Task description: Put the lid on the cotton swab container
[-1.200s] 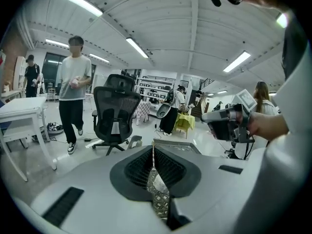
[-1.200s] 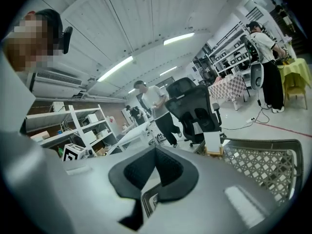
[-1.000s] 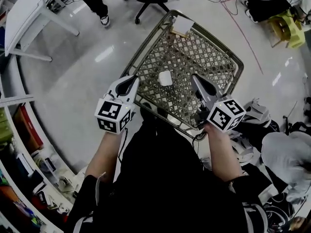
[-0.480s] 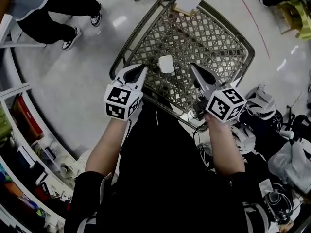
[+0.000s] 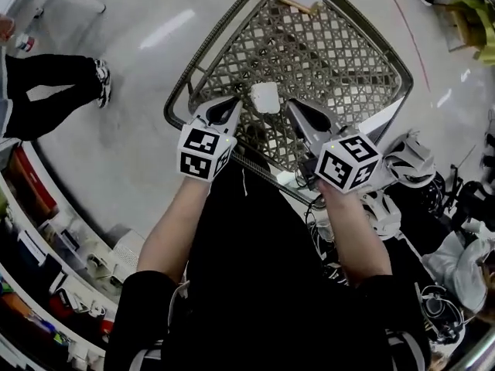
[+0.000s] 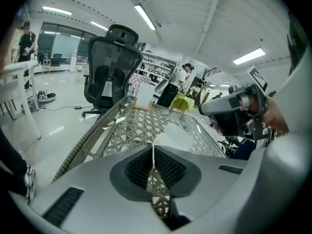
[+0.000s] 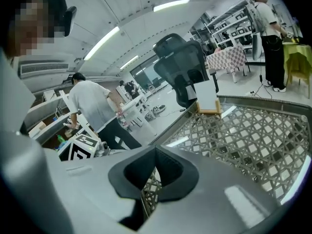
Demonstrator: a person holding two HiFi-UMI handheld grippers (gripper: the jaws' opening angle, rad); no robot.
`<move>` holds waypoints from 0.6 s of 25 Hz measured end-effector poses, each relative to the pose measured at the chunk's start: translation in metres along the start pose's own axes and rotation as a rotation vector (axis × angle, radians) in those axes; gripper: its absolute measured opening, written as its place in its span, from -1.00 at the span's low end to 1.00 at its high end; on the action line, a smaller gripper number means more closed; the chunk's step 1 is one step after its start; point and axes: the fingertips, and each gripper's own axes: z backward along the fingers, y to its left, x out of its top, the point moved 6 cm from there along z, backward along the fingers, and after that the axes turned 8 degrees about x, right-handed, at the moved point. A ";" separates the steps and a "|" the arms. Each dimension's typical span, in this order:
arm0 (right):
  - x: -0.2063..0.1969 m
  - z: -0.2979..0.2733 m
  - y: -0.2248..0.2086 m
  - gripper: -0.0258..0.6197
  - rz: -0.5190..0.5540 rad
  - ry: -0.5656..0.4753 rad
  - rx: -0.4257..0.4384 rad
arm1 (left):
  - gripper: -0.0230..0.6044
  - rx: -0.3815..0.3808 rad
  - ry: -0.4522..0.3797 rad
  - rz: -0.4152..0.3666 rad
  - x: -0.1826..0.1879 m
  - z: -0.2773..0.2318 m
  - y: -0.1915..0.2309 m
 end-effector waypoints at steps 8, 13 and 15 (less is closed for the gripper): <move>-0.017 -0.016 -0.020 -0.89 0.040 0.035 -0.006 | -0.88 -0.025 0.003 -0.014 -0.024 -0.036 -0.003; -0.027 -0.035 -0.027 -0.58 0.030 0.090 -0.026 | -0.88 -0.024 -0.017 0.008 -0.024 -0.046 -0.001; -0.028 -0.038 -0.027 -0.60 0.038 0.101 -0.047 | -0.88 -0.030 -0.020 0.009 -0.022 -0.049 -0.003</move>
